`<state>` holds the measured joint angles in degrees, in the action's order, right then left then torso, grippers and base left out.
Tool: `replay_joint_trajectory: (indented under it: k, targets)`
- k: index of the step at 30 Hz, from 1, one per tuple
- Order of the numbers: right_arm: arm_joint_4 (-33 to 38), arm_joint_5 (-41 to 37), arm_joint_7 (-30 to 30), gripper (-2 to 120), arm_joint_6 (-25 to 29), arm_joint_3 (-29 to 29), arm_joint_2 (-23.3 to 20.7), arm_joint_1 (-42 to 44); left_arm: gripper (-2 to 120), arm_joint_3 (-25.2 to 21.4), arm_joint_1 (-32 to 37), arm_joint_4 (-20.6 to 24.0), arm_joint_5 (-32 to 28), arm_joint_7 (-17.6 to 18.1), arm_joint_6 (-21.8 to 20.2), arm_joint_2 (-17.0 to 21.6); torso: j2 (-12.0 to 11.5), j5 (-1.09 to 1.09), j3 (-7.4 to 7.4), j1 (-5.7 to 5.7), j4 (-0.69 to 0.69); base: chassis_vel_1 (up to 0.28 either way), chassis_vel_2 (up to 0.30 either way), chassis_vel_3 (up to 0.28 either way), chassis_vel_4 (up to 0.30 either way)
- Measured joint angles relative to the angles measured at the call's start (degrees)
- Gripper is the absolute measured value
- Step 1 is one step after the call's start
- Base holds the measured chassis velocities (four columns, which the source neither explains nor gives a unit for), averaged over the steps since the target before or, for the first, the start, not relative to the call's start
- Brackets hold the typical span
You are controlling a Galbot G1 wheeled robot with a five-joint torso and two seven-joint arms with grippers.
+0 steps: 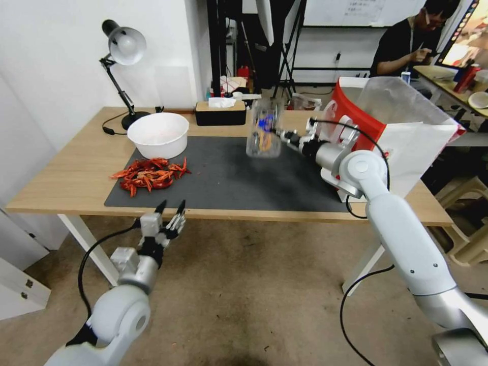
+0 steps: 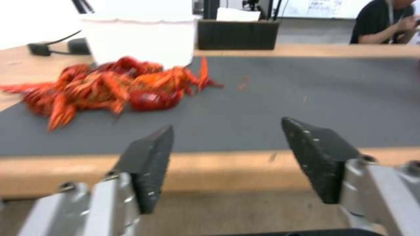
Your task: Close the takeout container lid, then place the container into the takeout bag.
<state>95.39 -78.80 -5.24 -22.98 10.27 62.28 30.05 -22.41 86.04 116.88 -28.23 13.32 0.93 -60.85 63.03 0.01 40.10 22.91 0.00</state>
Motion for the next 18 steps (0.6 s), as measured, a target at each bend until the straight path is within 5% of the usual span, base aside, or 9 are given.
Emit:
replay_joint_trajectory:
  k: [9, 18]
  targets:
    - [5.3, 23.4, -2.2, 0, 15.8, 2.8, -7.3, -1.9, 99, -0.4, 3.5, -1.1, 2.8, -0.5, 3.0, -4.2, 0.0, 0.01, 0.0, 0.0, -0.01, 0.0, 0.0, 0.0, 0.0]
    - [8.0, 35.8, -10.4, 0, 13.6, 12.4, -17.1, 3.6, 100, 0.2, 3.9, -1.7, 2.8, -1.1, 3.9, -4.6, 0.0, 0.0, 0.0, 0.01, -0.04, 0.0, 0.0, 0.0, 0.0]
